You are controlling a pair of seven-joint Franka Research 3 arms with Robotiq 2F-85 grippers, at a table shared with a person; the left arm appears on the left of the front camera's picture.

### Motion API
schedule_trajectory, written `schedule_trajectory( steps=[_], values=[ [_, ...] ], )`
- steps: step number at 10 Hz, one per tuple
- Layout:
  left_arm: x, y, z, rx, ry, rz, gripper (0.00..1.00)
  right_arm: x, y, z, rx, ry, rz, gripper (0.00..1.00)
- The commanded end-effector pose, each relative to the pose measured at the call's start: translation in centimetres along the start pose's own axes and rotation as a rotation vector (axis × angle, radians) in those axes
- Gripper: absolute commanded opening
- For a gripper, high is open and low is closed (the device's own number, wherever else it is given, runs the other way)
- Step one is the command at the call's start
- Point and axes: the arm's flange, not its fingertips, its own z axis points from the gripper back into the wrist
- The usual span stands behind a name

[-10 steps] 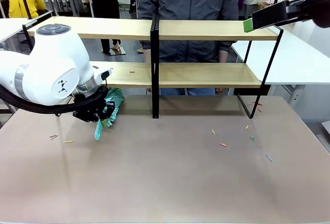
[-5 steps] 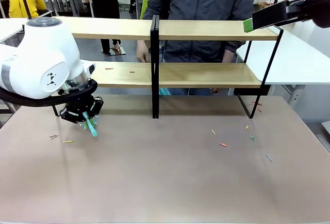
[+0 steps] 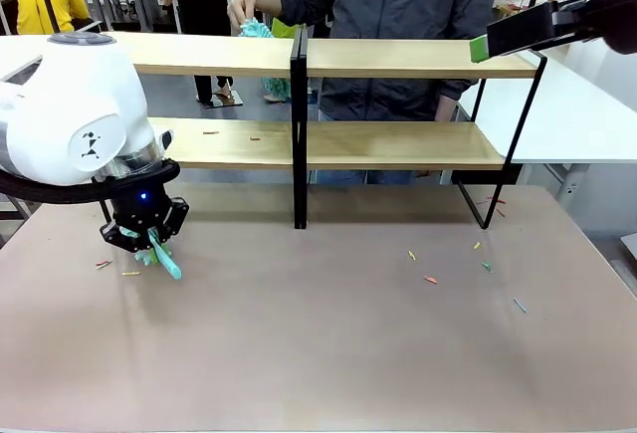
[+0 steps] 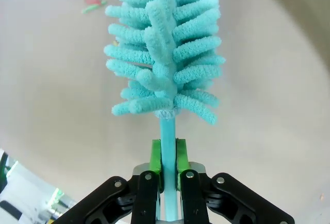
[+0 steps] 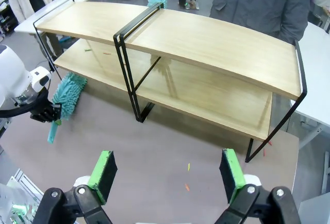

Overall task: Clean the shelves.
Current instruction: Clean another randomly selected level of the Shelf with the Duster.

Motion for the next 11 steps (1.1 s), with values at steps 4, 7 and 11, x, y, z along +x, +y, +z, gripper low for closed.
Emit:
schedule_trajectory(
  steps=[4,7,11],
  values=[
    [-5.3,7.7,3.2,0.077,0.202,-0.148,0.12,0.1,0.0,-0.1,0.0,-0.002,-0.002,1.0],
    [-6.5,11.7,5.1,-0.082,0.059,-0.164,0.12,0.1,0.0,-0.1,0.0,-0.002,-0.002,1.0],
    [-6.0,17.0,8.6,-0.256,0.177,-0.561,0.12,0.1,0.0,-0.1,0.0,-0.002,-0.002,1.0]
  ],
)
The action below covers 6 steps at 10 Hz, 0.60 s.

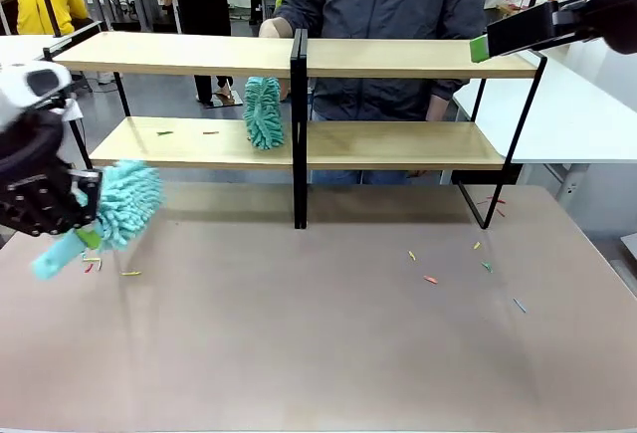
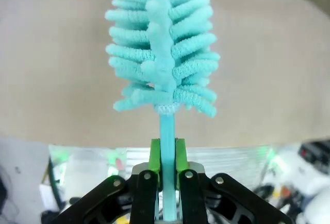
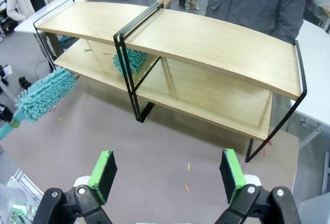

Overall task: Clean the shelves.
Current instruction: Clean another randomly selected level of the Shelf with the Duster.

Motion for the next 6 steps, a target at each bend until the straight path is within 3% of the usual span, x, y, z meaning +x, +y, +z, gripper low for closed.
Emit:
schedule_trajectory(
  steps=[1,4,5,6],
  values=[
    [-4.1,5.7,-2.4,-0.042,0.197,-0.141,0.12,0.1,0.0,-0.1,0.0,-0.001,-0.002,1.0],
    [-4.2,8.7,-1.3,-0.054,0.381,-0.38,0.12,0.1,0.0,-0.1,0.0,-0.001,-0.002,1.0],
    [-4.5,9.7,-1.0,-0.025,0.45,-0.502,0.12,0.1,0.0,-0.1,0.0,-0.001,-0.002,1.0],
    [-5.0,10.3,-0.5,-0.085,0.461,-0.706,0.12,0.1,0.0,-0.1,0.0,-0.001,-0.002,1.0]
  ],
)
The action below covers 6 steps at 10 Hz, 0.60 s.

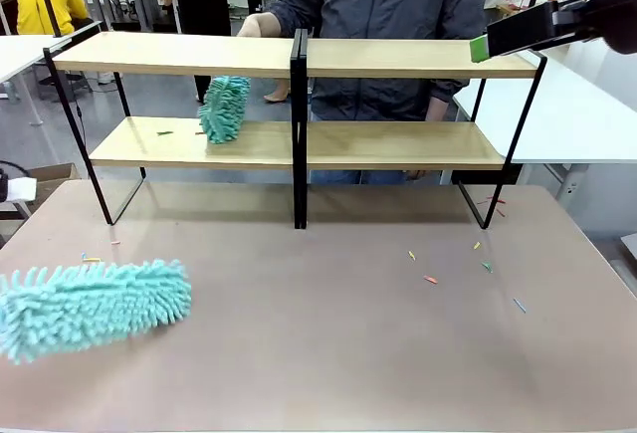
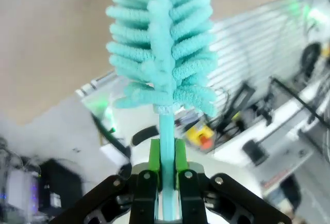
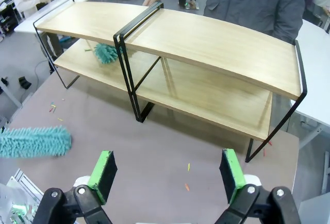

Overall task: Clean the shelves.
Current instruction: Clean another randomly selected level of the Shelf with the Duster.

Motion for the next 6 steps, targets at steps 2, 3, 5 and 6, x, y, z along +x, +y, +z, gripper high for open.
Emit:
schedule_trajectory(
  steps=[2,3,5,6],
  values=[
    [-2.5,1.7,1.0,-0.068,-0.061,-0.489,0.12,0.1,0.0,-0.1,0.0,-0.002,-0.002,1.0],
    [-2.2,2.0,1.5,-0.128,-0.083,-0.672,0.12,0.1,0.0,-0.1,0.0,-0.002,-0.002,1.0],
    [-1.9,3.1,1.2,-0.082,-0.094,-1.079,0.12,0.1,0.0,-0.1,0.0,-0.002,-0.002,1.0],
    [-1.6,3.7,1.4,-0.084,-0.123,-1.208,0.12,0.1,0.0,-0.1,0.0,-0.002,-0.002,1.0]
  ],
)
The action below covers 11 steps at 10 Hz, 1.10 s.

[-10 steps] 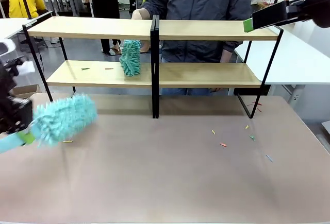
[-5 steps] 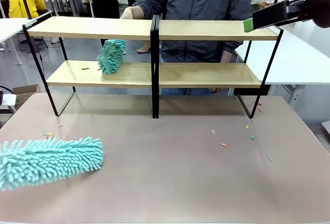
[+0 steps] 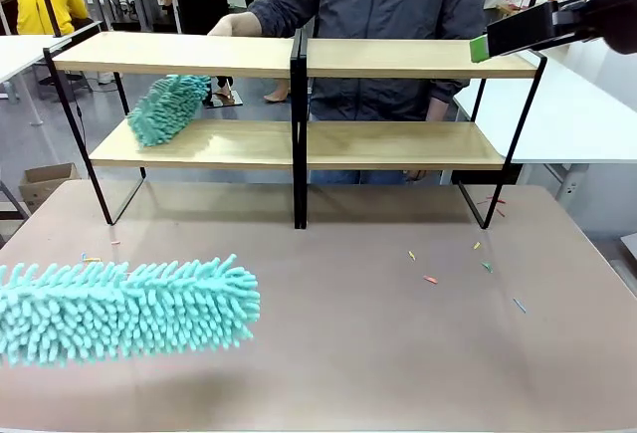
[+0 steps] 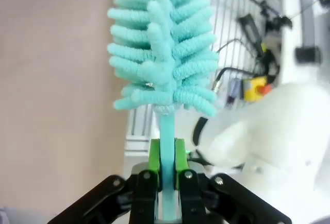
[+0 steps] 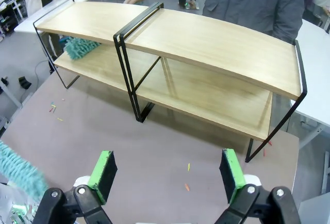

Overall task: Clean the shelves.
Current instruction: Clean another randomly selected level of the Shelf with the Duster.

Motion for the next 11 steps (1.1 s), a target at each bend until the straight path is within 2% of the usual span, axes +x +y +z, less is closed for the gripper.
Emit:
schedule_trajectory(
  steps=[1,2,3,4,6,7,8,10,11],
  values=[
    [-0.9,1.6,1.0,-0.112,-0.115,-0.204,0.12,0.1,0.0,-0.1,0.0,-0.001,-0.002,1.0],
    [0.0,0.0,0.0,0.0,0.0,0.0,0.12,0.1,0.0,-0.1,0.0,-0.001,-0.002,1.0],
    [0.0,0.0,0.0,0.0,0.0,0.0,0.12,0.1,0.0,-0.1,0.0,-0.001,-0.002,1.0],
    [-0.4,0.6,0.0,-0.02,-0.035,-0.122,0.12,0.1,0.0,-0.1,0.0,-0.001,-0.002,1.0],
    [-0.6,0.7,2.6,0.062,-0.222,-0.267,0.12,0.1,0.0,-0.1,0.0,-0.001,-0.002,1.0],
    [-1.9,0.4,4.1,0.116,-0.294,-0.293,0.12,0.1,0.0,-0.1,0.0,-0.001,-0.002,1.0],
    [-3.9,0.0,5.6,0.066,-0.325,-0.351,0.12,0.1,0.0,-0.1,0.0,-0.001,-0.002,1.0],
    [-7.9,-0.4,6.8,0.069,-0.433,-0.351,0.12,0.1,0.0,-0.1,0.0,-0.001,-0.002,1.0],
    [-8.6,-0.4,6.4,0.039,-0.421,-0.384,0.12,0.1,0.0,-0.1,0.0,-0.001,-0.002,1.0]
  ],
)
